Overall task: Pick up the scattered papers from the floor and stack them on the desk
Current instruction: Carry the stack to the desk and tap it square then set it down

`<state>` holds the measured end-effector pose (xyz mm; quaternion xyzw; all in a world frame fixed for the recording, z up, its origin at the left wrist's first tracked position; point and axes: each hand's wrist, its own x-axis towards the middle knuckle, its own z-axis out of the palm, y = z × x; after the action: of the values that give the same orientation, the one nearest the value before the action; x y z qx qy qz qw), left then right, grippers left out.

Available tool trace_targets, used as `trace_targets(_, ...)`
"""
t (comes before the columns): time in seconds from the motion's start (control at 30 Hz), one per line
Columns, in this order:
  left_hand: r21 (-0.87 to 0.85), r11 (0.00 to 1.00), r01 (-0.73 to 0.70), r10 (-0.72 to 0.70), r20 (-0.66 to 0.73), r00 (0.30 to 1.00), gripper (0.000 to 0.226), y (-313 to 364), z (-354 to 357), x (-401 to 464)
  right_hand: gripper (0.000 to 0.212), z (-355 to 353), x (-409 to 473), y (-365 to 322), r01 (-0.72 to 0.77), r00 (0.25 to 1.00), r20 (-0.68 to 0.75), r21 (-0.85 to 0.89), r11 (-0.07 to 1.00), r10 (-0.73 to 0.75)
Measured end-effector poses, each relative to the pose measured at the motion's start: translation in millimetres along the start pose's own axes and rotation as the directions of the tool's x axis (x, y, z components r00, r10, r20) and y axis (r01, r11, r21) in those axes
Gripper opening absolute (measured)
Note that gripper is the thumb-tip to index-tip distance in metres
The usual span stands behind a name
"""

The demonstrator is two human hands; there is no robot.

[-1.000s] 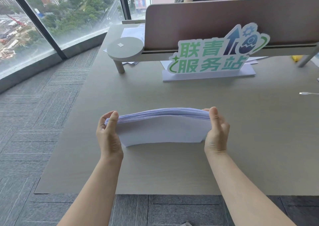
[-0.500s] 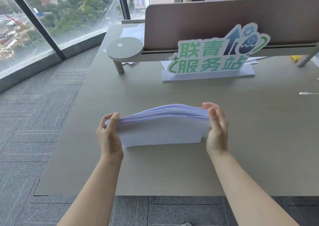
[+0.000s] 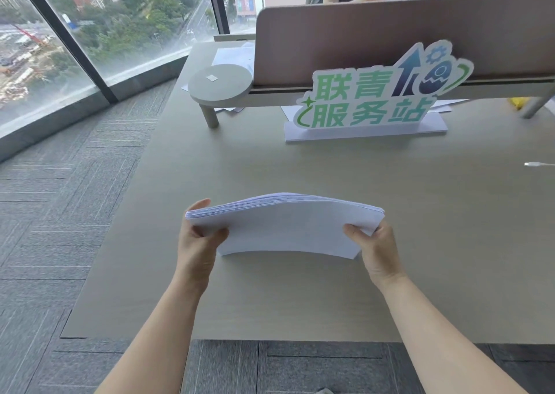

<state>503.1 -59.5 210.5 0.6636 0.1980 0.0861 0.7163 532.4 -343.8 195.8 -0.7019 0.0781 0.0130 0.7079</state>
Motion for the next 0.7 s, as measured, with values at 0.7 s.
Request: trace_targets(0.7, 0.043, 0.990, 0.134, -0.129, -0.110, 0.986, 0.027, -35, -3, 3, 0.006, 5, 2, 33, -0.117, 0.993, -0.023, -0.015, 0.993, 0.117)
